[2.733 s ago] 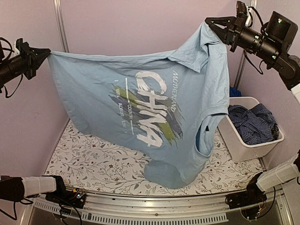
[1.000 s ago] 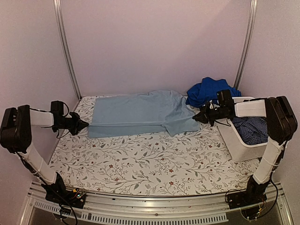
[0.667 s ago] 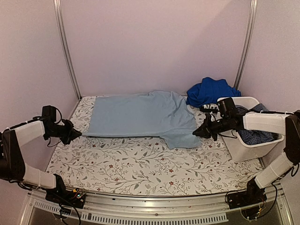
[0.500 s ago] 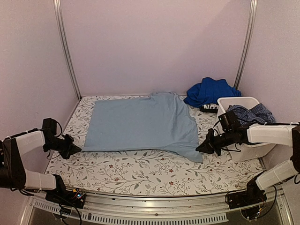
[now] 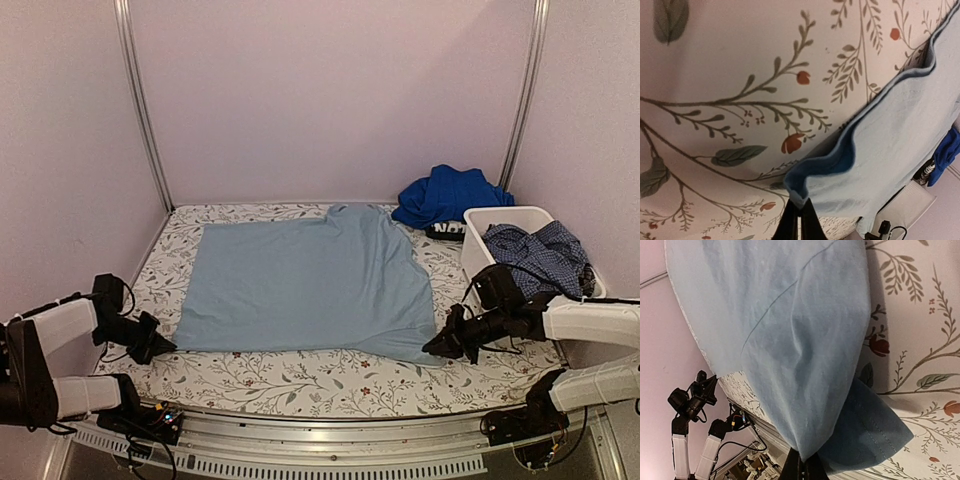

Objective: Fold and stack the mixed laundry pile
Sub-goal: Flatten out the flattened T-shirt at the center of the board, then fold the flattened T-shirt at the center of the board.

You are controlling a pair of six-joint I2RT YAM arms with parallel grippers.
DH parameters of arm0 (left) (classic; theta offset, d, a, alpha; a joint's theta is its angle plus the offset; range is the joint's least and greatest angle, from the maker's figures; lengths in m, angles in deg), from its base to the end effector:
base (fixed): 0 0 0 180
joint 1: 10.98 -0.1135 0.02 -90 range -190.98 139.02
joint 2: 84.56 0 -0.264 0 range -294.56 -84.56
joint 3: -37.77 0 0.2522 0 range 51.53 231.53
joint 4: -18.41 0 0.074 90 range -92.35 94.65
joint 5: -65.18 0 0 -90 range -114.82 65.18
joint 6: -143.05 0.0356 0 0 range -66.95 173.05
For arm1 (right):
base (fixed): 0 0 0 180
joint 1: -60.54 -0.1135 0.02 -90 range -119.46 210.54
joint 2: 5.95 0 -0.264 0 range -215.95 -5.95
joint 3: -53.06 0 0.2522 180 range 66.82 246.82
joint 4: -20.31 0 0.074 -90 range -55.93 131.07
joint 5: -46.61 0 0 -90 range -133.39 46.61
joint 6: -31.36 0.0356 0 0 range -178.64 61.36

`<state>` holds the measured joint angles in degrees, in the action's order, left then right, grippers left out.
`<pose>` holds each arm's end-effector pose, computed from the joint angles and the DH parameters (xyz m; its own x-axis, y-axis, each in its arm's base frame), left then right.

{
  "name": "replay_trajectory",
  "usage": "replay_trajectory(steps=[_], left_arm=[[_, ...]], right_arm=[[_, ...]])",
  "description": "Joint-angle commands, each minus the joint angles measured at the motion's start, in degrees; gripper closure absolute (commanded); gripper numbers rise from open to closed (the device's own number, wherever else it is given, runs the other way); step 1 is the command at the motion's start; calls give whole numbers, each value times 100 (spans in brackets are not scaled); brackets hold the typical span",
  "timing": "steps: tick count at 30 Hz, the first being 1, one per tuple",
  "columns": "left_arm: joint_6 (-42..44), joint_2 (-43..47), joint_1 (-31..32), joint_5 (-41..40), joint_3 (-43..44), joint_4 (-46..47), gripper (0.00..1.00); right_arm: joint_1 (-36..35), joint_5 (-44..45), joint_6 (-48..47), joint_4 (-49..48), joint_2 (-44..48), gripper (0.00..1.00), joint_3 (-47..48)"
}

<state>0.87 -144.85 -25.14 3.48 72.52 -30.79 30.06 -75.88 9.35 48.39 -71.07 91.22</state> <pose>0.1442 0.0190 0.1324 -0.4990 -0.8432 0.1999 -0.7968 0.3558 -0.4884 0.1569 0.1145 0.1534 -0.9073 0.3734 0.1934 0.3951 0.5993 0.6962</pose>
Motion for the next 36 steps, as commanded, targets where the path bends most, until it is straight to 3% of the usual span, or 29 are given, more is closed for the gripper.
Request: replay_trajectory(steps=[1,10,17,33,34,36], left_arm=[[54,65,-14,-192,511,-514,100],[-279,-422,-58,-94,1360,-453,100],[-337,-1253,-46,12,1930,-129,100],[-110,-4169,395,102,3732,564,98],[-89,-4288,422,124,3777,608,96],[8,-4458,428,167,3882,689,86]], right_arm=[[-72,192,170,107,101,100,417],[9,379,425,-214,-168,100,953],[590,95,36,-377,-1275,100,1929],[1324,-679,-1310,228,-4364,100,4687],[1343,-740,-1359,222,-4458,99,4835],[1380,-785,-1473,234,-4638,83,5044]])
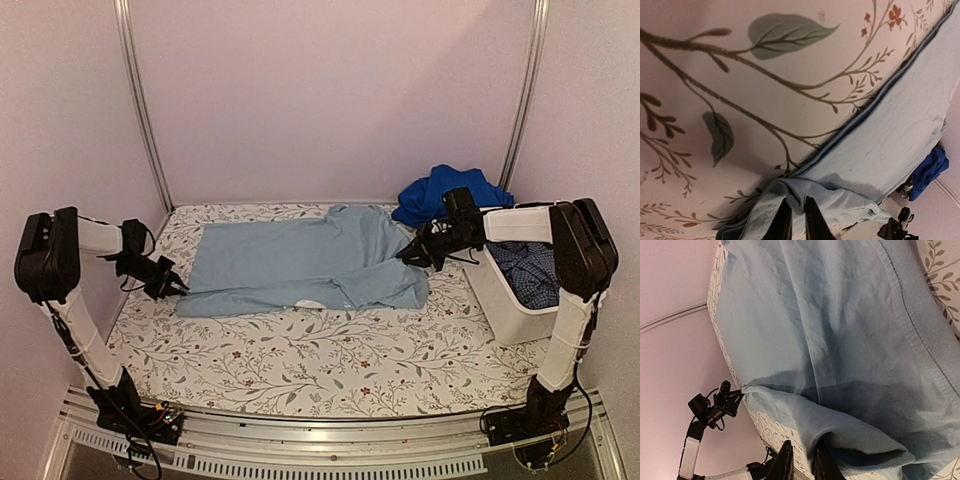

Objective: Fold and stack the mixed laundry pile
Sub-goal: Fold the flattened T-shirt at the center of the board, then move the 1/3-folded T-shirt to the center of the board.

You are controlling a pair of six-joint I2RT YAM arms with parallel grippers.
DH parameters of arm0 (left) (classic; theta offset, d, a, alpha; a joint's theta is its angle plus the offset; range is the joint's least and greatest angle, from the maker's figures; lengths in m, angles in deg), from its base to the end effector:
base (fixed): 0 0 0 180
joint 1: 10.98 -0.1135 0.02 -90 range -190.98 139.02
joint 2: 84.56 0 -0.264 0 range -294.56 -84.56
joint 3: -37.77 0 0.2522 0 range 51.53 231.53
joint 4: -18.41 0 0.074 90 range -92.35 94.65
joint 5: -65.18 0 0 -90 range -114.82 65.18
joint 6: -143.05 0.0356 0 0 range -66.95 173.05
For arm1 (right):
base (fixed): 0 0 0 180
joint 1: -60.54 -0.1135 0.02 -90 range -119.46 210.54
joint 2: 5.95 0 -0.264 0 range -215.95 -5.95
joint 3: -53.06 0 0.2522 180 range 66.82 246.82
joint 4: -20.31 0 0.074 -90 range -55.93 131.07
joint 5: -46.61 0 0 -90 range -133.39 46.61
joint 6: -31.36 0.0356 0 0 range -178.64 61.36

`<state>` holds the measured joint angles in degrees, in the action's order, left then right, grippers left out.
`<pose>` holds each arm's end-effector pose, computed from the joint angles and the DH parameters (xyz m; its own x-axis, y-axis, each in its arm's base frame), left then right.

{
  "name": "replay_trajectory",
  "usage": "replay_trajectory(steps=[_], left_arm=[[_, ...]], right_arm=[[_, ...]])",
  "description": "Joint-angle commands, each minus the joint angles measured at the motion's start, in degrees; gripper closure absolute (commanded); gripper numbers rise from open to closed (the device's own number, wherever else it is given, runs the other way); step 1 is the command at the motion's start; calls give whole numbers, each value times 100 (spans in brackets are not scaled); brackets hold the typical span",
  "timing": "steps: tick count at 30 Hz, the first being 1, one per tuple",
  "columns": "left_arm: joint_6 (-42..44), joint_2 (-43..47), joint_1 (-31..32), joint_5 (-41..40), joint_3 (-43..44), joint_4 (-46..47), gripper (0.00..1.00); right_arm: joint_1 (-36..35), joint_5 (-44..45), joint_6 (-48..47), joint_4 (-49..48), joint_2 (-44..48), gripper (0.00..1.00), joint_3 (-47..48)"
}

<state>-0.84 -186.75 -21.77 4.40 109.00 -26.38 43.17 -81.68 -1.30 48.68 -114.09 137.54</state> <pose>0.3155 0.0424 0.1400 -0.5245 -0.8177 0.2372 -0.7959 0.3719 -0.4777 0.3713 0.1392 0.1828 -0.9096 0.4078 0.0792 0.3106 0.5410 0.7816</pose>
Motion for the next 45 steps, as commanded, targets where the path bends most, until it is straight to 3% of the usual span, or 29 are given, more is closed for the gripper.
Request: replay_trajectory(steps=[1,4,6,11,17,34,37,41,43,45], left_arm=[[268,-283,86,10,311,203,77],[597,-11,62,-174,364,96,53],[846,353,35,-334,343,-74,44],[1173,1155,-142,-481,-269,-441,39],[1343,1640,-191,-174,-1326,-63,39],[1156,1245,-150,105,-2097,677,53],[1150,1161,-98,90,-2048,692,56],[1130,1123,-68,-34,-2028,690,65],[1114,1095,-65,-111,-2022,727,73],[1124,1048,-87,-183,-1941,660,89]], right_arm=[[99,-192,-461,235,-358,77,476],[181,26,-700,530,-87,55,473],[238,155,-897,610,217,49,195],[261,336,-1248,774,1228,47,-786],[170,551,-1749,838,1511,50,-1221],[-336,1350,-2690,1059,243,53,-953],[-420,1335,-2719,1077,132,60,-949],[-427,1437,-2688,1183,115,76,-928],[-427,1518,-2676,1301,138,85,-896],[-426,1594,-2654,1433,173,95,-850]])
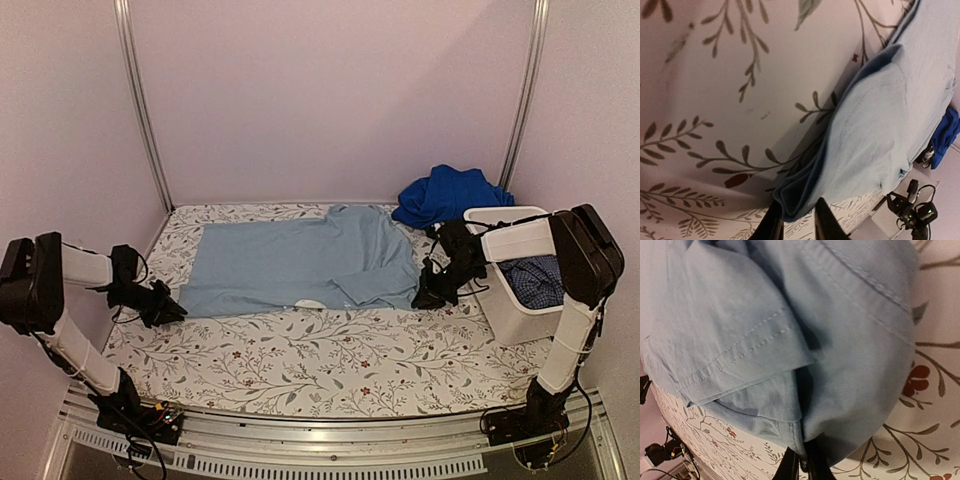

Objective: Fold and stack the mixed laundry pile
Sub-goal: Move the 1/3-folded T-shirt to the center of the board.

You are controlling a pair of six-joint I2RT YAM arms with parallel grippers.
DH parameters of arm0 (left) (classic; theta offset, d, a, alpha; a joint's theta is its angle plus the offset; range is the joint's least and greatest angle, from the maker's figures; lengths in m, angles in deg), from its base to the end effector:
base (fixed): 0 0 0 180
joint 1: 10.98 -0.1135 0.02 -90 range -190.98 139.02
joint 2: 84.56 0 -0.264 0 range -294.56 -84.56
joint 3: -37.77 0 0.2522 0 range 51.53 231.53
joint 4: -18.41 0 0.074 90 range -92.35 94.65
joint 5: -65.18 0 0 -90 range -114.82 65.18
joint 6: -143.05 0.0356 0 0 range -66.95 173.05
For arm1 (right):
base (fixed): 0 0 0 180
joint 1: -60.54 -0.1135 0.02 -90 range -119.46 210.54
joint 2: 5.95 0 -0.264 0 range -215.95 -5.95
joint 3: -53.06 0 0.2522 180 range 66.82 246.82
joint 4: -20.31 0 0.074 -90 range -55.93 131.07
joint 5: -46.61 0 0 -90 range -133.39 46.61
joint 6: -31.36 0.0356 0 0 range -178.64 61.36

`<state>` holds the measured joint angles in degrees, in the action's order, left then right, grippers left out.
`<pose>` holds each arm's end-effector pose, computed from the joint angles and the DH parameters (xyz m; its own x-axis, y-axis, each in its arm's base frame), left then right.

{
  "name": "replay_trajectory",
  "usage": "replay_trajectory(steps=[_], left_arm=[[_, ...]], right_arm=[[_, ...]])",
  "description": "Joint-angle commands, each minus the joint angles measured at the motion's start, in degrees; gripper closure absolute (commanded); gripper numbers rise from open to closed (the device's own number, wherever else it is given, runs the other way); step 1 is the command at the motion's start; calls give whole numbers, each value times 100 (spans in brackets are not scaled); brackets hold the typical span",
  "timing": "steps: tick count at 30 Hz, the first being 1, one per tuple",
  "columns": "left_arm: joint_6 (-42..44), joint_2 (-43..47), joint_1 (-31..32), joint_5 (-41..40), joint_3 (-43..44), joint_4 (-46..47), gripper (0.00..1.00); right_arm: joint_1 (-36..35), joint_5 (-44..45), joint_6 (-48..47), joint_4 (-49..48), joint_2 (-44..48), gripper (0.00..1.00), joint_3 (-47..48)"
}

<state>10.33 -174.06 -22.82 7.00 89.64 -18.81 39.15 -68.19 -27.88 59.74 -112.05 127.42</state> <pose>0.2433 0.0318 0.1229 -0.6673 -0.7289 0.1533 -0.6699 0.4974 -0.5512 0.3130 0.1386 0.1338 -0.9911 0.1104 -0.0743 0.0579 0.8605 0.5062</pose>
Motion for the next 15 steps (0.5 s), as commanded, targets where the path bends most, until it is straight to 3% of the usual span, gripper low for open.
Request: replay_trajectory(steps=[1,2,9,15], left_arm=[[22,-221,17,-447,61,-168,96],[37,-198,19,-483,131,-296,100],[451,405,-9,-1298,609,-1670,100],[610,477,-12,-1442,417,-2074,100]], right_arm=[[-23,267,21,409,16,99,193],[-25,303,50,512,54,100,223],[-23,159,379,1213,648,100,-9],[-94,-86,579,1351,940,100,-653]])
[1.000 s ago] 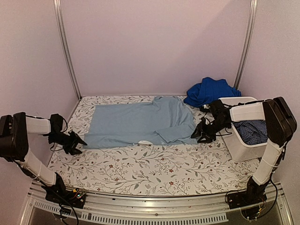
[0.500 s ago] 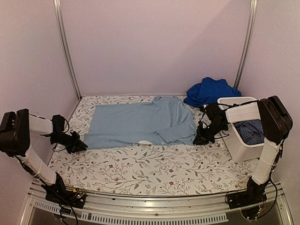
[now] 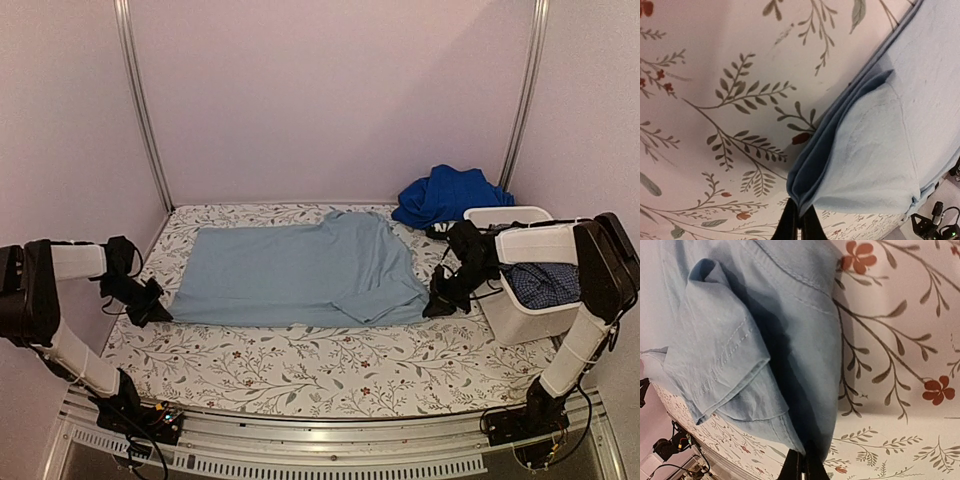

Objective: Fold and stack the mixed laundry pile
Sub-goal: Move the 1/3-folded T-shirt to the center of the board.

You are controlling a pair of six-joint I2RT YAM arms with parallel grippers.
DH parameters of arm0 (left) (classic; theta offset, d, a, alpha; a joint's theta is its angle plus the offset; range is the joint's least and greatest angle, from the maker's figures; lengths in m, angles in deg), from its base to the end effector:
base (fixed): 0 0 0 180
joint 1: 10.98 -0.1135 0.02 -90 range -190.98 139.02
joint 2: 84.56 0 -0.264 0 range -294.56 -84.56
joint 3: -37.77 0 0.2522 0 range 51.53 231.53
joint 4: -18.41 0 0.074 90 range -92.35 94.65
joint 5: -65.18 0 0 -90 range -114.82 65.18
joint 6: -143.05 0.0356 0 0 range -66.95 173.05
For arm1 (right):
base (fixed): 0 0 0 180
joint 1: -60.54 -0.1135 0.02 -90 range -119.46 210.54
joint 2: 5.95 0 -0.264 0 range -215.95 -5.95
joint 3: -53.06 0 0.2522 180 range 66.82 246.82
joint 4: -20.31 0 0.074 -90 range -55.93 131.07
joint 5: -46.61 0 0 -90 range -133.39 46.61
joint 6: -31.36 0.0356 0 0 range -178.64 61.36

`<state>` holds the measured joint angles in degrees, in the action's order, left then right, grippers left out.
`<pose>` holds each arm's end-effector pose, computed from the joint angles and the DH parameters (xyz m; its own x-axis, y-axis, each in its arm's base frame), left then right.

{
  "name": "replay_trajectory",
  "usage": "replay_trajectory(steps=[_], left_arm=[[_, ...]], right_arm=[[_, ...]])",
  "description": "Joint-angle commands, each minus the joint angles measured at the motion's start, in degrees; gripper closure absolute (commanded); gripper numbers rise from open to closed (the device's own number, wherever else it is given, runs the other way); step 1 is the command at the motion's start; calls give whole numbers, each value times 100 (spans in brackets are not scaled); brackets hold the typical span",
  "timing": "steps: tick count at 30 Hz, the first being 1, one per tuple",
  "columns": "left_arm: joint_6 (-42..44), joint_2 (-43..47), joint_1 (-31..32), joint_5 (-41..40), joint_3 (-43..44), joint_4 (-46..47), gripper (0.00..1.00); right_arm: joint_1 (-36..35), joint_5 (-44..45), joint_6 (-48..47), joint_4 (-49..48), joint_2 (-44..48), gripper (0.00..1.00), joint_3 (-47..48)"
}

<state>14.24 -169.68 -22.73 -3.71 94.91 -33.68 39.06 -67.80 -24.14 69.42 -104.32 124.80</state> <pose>0.2364 0.0361 0.1526 -0.6705 -0.7367 0.0880 -0.7051 0.5958 -0.3845 0.2832 0.1272 0.1585 -0.9858 0.1664 0.0239 0.1580 0.8686 0.4696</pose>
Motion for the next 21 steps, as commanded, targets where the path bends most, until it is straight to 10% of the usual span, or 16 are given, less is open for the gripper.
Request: replay_trajectory(steps=[1,9,14,21], left_arm=[[236,55,-21,-425,-163,-615,100],[343,310,-3,-372,-356,-749,97],[462,689,-5,-322,0,-1006,55],[774,1243,115,327,652,-647,36]], right_arm=[[-130,-171,206,377,196,100,-480],[-402,-328,268,278,231,98,-684],[-401,-122,199,703,576,57,-371],[-315,-19,-146,502,727,56,376]])
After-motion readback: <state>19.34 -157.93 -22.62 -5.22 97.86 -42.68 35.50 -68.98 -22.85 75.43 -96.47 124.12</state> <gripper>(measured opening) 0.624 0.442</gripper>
